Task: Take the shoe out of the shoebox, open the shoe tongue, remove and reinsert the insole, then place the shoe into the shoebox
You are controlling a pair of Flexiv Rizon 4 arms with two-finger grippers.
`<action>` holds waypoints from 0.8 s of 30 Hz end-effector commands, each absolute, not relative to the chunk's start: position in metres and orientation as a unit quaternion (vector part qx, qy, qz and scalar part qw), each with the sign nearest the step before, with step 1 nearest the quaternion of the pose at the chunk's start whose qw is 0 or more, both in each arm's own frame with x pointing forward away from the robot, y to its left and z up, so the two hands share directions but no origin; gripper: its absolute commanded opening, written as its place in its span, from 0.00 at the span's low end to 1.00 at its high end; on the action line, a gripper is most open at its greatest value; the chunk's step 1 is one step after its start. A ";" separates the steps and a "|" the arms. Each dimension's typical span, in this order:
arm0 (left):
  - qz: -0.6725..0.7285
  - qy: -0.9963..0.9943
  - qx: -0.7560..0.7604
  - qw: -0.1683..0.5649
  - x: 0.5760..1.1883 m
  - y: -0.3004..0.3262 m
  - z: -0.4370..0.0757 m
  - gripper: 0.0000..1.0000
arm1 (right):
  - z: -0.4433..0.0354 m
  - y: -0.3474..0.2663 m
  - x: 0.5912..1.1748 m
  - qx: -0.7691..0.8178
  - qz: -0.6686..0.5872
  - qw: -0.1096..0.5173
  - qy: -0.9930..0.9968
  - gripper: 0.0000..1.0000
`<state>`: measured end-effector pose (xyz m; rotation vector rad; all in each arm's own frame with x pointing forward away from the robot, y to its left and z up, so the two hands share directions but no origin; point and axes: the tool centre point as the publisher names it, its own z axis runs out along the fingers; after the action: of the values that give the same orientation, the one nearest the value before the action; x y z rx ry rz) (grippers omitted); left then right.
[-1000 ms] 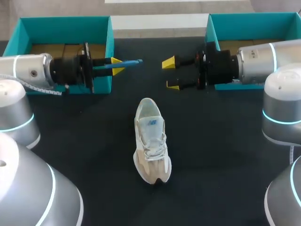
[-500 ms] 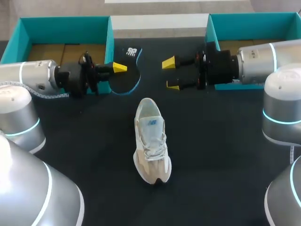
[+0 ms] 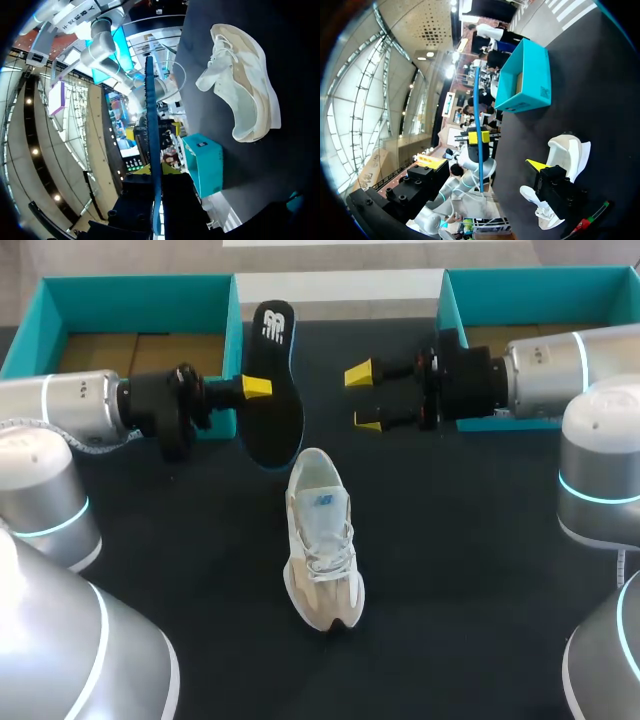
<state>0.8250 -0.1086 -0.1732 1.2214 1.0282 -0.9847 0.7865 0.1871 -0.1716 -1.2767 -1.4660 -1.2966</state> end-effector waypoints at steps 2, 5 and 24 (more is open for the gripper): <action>-0.424 0.444 0.522 0.593 0.823 -0.112 -0.177 0.00 | -0.172 0.189 0.786 -0.504 -0.511 0.391 -0.577 1.00; -0.423 0.442 0.522 0.594 0.824 -0.117 -0.180 0.00 | -0.173 0.195 0.787 -0.497 -0.515 0.394 -0.577 1.00; -0.416 0.436 0.525 0.601 0.840 -0.158 -0.186 0.00 | -0.191 0.238 0.786 -0.481 -0.488 0.433 -0.586 0.60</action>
<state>0.8351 -0.1488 -0.1830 1.2210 1.0154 -0.9637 0.7818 0.2296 -0.1877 -1.2029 -1.4598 -1.2207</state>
